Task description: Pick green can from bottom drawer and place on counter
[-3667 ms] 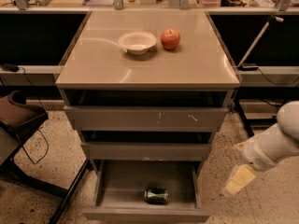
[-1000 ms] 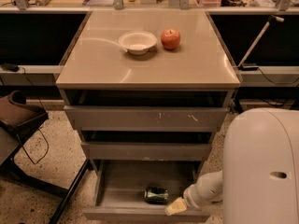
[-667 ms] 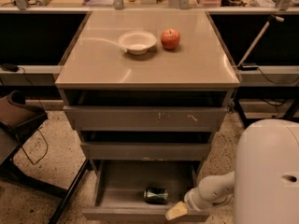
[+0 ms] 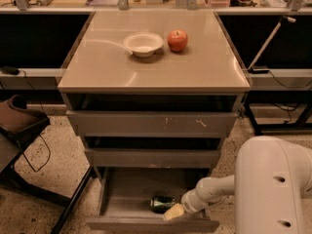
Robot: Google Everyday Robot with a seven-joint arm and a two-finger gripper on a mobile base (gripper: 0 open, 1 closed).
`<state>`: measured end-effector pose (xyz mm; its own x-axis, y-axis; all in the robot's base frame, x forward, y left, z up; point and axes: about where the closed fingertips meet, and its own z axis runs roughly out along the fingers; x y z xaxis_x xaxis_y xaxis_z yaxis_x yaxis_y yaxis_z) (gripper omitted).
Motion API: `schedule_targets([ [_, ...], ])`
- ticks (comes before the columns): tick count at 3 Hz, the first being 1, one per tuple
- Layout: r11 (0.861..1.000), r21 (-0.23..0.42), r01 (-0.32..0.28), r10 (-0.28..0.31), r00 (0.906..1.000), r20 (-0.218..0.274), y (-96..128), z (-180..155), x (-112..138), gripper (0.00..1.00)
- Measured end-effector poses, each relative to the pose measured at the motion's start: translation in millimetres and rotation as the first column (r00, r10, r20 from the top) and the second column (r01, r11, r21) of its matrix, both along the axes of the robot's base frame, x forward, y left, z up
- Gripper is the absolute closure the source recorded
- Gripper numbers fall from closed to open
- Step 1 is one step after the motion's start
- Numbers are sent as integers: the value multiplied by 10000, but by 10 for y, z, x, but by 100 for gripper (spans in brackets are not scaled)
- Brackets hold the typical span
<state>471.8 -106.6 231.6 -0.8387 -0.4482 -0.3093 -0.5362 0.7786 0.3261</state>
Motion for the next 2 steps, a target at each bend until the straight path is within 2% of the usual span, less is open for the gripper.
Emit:
schedule_targets([
  [1, 10000, 0, 0, 0, 10000, 0, 0, 0, 0, 0],
  [2, 10000, -63, 44, -43, 9999, 104, 137, -205, 176, 0],
])
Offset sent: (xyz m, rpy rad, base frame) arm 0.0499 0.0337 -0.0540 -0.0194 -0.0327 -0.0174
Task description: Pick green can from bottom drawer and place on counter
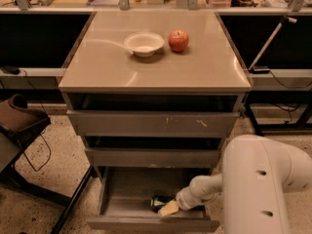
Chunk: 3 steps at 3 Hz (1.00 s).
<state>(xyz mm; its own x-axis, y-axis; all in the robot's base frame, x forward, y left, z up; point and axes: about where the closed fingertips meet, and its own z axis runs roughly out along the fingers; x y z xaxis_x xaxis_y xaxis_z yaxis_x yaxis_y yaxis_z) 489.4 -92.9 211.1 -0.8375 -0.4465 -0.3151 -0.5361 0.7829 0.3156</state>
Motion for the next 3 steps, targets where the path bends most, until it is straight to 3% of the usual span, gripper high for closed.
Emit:
schedule_targets([
  [1, 9995, -39, -316, 318, 9966, 756, 369, -26, 240, 0],
  [2, 9997, -44, -240, 243, 9939, 1077, 411, -16, 333, 0],
  [3, 9998, -174, -55, 73, 9949, 1004, 392, -128, 356, 0],
])
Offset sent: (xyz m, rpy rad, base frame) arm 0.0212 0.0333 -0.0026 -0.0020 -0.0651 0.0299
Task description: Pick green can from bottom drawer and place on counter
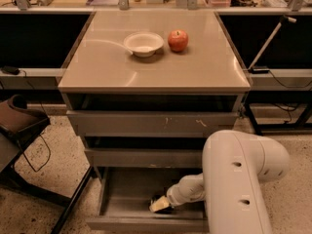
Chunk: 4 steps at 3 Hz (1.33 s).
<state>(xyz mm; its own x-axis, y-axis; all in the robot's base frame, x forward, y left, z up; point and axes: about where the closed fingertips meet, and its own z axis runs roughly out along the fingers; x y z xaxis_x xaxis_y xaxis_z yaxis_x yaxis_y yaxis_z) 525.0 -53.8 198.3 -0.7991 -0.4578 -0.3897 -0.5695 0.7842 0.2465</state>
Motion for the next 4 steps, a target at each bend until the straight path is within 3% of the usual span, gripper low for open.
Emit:
schedule_targets([
  [1, 9988, -141, 459, -461, 9988, -144, 87, -345, 129, 0],
  [2, 9989, -142, 458, -460, 9988, -144, 87, -346, 129, 0],
  [4, 9942, -1020, 348, -391, 9984, -403, 127, -889, -38, 0],
])
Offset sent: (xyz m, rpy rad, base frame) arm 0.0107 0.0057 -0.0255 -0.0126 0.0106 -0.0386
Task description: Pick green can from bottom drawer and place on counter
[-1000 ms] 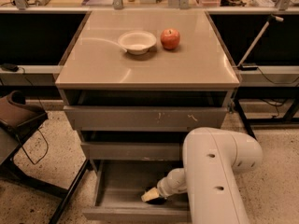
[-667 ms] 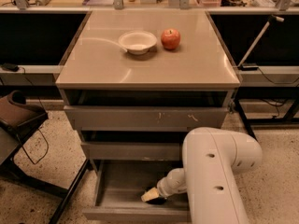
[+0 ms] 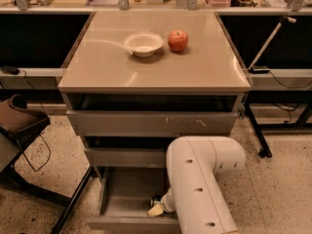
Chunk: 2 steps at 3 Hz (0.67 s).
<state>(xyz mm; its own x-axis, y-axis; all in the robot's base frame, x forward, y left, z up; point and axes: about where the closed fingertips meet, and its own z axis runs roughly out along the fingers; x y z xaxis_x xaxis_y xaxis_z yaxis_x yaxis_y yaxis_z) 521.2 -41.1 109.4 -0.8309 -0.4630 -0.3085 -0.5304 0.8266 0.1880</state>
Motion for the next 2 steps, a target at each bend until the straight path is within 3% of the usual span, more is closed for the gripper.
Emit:
schedule_targets([
  [1, 10000, -21, -39, 39, 10000, -48, 12, -30, -24, 0],
  [2, 10000, -21, -39, 39, 10000, -48, 12, -30, -24, 19],
])
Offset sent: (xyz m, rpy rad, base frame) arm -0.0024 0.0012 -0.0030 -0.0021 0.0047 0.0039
